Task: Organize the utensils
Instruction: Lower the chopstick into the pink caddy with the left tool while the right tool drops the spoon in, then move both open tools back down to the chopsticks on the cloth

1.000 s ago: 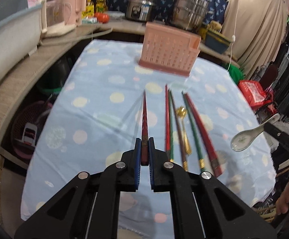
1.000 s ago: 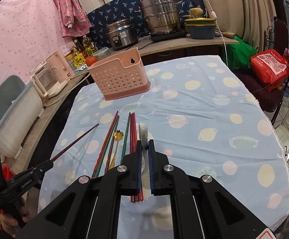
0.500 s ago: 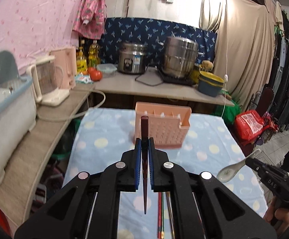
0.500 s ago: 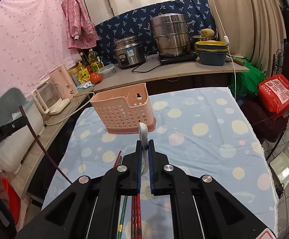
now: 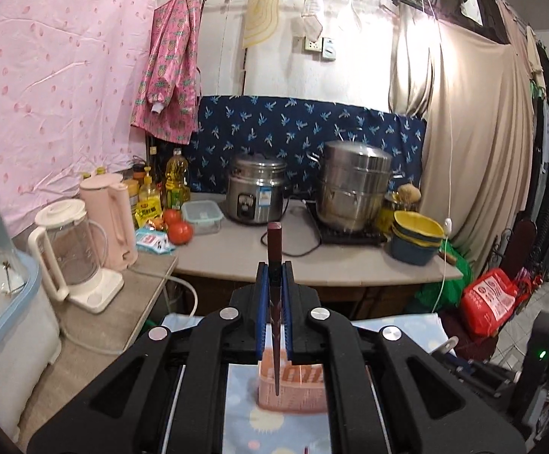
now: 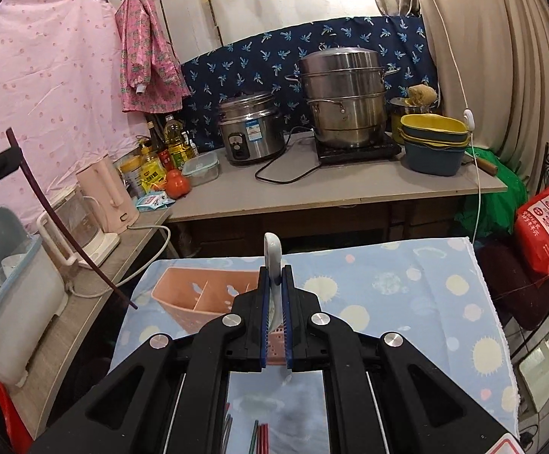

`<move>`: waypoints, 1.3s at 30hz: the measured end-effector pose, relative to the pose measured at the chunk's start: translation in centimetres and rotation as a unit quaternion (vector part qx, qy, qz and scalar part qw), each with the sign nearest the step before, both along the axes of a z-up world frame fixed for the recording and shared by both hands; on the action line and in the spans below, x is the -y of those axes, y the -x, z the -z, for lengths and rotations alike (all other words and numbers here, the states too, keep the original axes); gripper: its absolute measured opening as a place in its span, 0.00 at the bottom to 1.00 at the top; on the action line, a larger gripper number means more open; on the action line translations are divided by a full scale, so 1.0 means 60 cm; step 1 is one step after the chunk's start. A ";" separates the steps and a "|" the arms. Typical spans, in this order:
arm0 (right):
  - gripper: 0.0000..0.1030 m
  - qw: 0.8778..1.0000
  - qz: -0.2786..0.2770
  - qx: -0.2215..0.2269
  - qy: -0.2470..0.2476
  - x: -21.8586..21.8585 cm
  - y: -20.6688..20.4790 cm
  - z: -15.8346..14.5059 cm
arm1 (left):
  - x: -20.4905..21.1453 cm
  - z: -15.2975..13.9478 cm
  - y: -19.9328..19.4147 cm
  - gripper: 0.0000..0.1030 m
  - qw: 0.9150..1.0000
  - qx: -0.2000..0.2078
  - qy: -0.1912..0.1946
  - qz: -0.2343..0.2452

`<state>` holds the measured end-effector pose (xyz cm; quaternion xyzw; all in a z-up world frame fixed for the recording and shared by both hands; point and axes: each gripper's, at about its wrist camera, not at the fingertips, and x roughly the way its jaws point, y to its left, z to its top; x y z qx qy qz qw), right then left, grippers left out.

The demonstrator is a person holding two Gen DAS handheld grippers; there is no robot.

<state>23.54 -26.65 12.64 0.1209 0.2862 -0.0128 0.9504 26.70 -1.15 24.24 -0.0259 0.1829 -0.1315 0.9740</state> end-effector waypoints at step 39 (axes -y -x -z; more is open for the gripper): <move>0.44 0.998 0.012 -0.068 -0.011 -0.023 0.203 0.141 | -0.016 0.294 0.132 0.56 0.988 -0.145 -0.045 -0.020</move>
